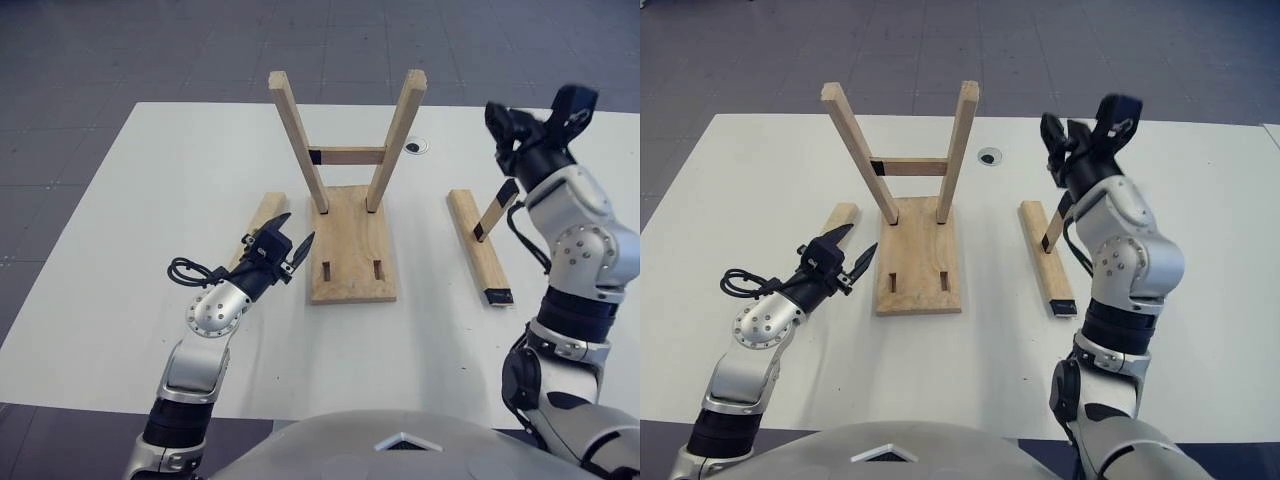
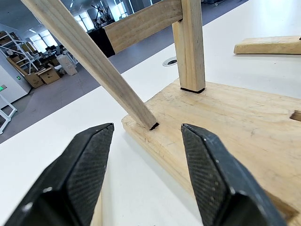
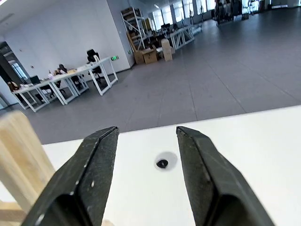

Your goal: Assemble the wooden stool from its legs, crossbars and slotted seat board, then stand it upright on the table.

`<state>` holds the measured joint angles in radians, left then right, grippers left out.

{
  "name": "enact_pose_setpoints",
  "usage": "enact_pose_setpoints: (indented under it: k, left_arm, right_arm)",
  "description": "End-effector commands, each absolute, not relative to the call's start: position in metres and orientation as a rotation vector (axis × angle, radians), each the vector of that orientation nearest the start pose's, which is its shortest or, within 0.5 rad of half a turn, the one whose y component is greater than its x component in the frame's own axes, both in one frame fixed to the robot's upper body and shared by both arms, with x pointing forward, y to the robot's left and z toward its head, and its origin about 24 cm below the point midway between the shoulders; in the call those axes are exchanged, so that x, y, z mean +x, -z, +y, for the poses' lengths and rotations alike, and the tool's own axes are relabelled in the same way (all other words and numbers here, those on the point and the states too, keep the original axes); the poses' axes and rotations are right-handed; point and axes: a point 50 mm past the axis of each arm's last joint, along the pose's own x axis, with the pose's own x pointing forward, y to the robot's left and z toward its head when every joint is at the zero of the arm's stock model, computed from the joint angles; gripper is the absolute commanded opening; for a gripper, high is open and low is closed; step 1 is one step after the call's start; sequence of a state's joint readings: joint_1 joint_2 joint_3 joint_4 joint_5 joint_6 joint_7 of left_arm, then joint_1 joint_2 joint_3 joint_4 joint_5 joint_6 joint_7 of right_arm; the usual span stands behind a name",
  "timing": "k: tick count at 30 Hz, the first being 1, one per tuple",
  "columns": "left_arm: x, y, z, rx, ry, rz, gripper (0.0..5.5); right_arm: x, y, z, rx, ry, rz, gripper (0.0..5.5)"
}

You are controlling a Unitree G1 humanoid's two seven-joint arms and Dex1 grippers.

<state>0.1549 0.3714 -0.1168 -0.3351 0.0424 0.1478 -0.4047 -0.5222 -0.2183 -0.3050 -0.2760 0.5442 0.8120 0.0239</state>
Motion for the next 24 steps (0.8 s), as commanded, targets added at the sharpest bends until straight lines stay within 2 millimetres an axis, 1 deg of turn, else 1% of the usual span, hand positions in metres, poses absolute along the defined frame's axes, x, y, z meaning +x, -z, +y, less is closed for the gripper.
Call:
enact_pose_setpoints:
  k: [1,3,4,6,8,9,11,12,13,15,18,19,21,24]
  left_arm:
    - [0.216,-0.066,0.162,0.392,0.525,0.063,2.65]
    - [0.216,-0.067,0.164,0.392,0.514,0.060,2.65]
    - [0.215,-0.068,0.165,0.390,0.505,0.060,2.65]
    - [0.214,-0.068,0.167,0.387,0.485,0.059,2.65]
    - [0.214,-0.069,0.168,0.385,0.473,0.058,2.65]
    - [0.213,-0.069,0.168,0.385,0.472,0.059,2.65]
    - [0.213,-0.069,0.169,0.385,0.471,0.060,2.65]
    - [0.213,-0.070,0.169,0.385,0.471,0.060,2.65]
    - [0.214,-0.070,0.170,0.386,0.472,0.060,2.65]
    - [0.215,-0.071,0.170,0.391,0.477,0.060,2.65]
    - [0.218,-0.072,0.172,0.398,0.484,0.058,2.65]
    - [0.218,-0.072,0.173,0.399,0.484,0.059,2.65]
    - [0.217,-0.071,0.172,0.397,0.487,0.064,2.65]
    - [0.216,-0.070,0.171,0.395,0.494,0.066,2.65]
  right_arm:
    - [0.302,-0.229,-0.190,0.292,-0.182,-0.154,2.25]
    - [0.291,-0.245,-0.201,0.276,-0.150,-0.213,2.25]
    - [0.284,-0.247,-0.205,0.266,-0.141,-0.217,2.25]
    - [0.273,-0.241,-0.211,0.233,-0.155,-0.195,2.25]
    - [0.262,-0.230,-0.220,0.177,-0.149,-0.153,2.25]
    - [0.256,-0.220,-0.227,0.143,-0.129,-0.111,2.25]
    - [0.246,-0.197,-0.240,0.105,-0.090,-0.025,2.59]
    - [0.239,-0.182,-0.247,0.100,-0.068,0.026,2.74]
    - [0.231,-0.160,-0.253,0.108,-0.057,0.094,2.98]
    - [0.214,-0.125,-0.256,0.115,-0.059,0.210,3.33]
    - [0.188,-0.085,-0.255,0.126,-0.076,0.347,3.91]
    - [0.182,-0.077,-0.252,0.129,-0.090,0.372,4.16]
    - [0.177,-0.069,-0.245,0.129,-0.125,0.391,4.52]
    - [0.172,-0.055,-0.238,0.119,-0.157,0.435,4.55]
